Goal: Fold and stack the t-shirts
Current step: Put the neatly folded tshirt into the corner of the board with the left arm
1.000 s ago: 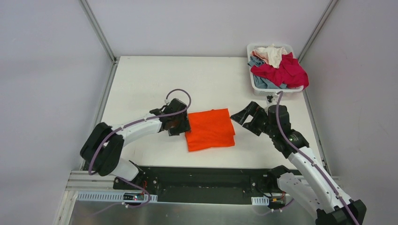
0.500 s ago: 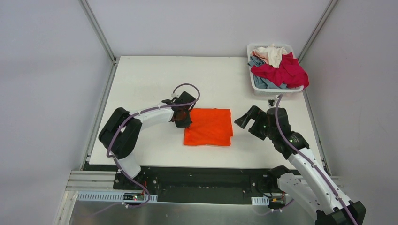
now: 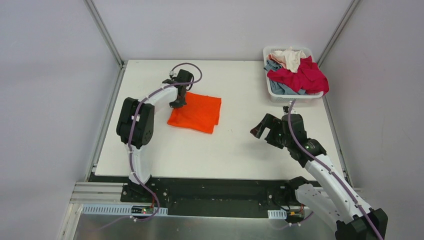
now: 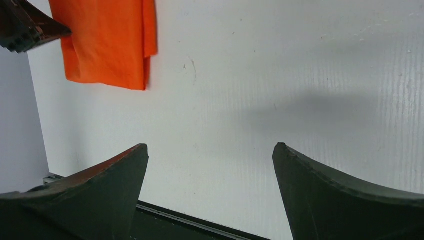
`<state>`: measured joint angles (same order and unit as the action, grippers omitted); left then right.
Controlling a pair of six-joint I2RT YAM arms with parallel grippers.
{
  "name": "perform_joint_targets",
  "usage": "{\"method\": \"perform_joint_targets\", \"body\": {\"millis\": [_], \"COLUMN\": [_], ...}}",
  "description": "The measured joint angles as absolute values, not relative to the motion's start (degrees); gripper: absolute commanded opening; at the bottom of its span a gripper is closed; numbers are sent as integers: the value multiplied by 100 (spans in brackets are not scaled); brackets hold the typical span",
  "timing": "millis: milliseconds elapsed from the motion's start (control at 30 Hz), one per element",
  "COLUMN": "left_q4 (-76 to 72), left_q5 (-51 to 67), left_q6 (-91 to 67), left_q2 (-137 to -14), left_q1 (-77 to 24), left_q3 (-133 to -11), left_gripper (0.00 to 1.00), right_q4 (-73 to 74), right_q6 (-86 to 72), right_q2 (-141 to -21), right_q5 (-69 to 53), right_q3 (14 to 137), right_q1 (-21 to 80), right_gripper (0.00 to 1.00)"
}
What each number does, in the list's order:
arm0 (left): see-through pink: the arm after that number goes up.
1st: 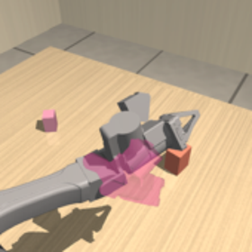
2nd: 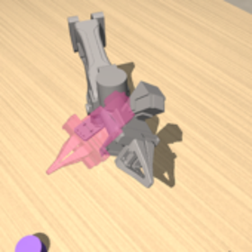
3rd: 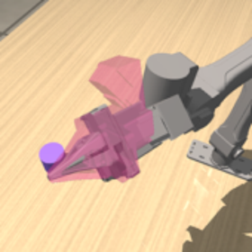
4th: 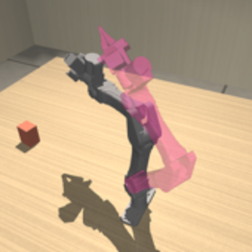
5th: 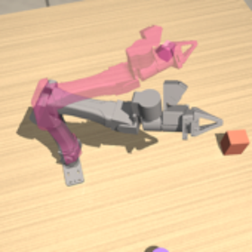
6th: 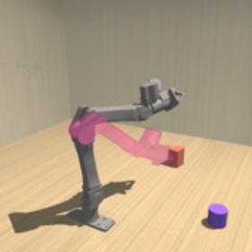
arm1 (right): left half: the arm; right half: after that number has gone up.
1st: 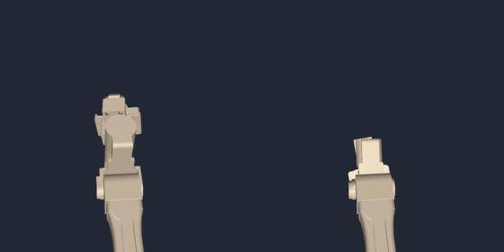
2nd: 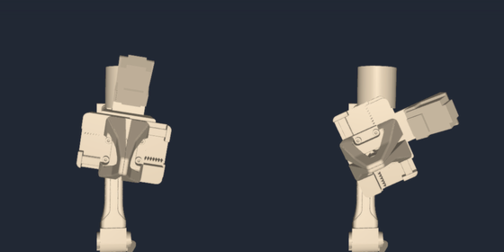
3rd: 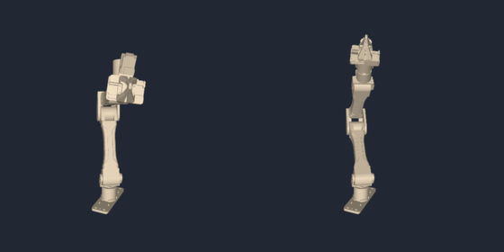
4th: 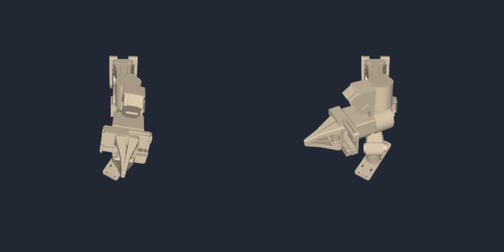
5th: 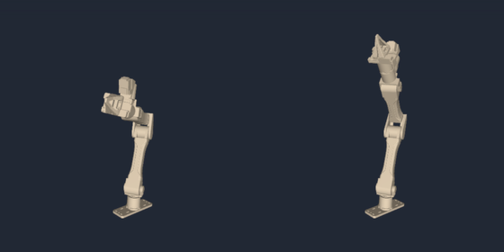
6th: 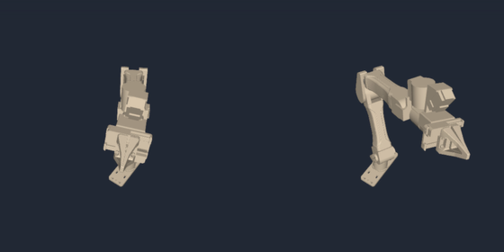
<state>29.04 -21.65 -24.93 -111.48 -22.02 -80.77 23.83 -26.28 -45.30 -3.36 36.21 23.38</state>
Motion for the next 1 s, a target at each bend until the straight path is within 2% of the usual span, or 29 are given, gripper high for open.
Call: {"method": "perform_joint_targets", "body": {"millis": [367, 633, 1000], "left_q4": [2998, 2989, 2659], "left_q5": [-2834, -3483, -3826], "left_q6": [-762, 209, 526], "left_q2": [-12691, -14217, -14711], "left_q1": [-891, -311, 174], "left_q3": [-10527, -12606, -13423], "left_gripper": [0, 0, 0], "right_q4": [2141, 1938, 1643], "right_q6": [-2567, -2585, -2681], "right_q2": [-4539, -4681, -4954], "right_q5": [-185, 233, 506], "right_q3": [3385, 3275, 3188], "right_q1": [2320, 2307, 2285], "right_gripper": [99, 100, 99]}}
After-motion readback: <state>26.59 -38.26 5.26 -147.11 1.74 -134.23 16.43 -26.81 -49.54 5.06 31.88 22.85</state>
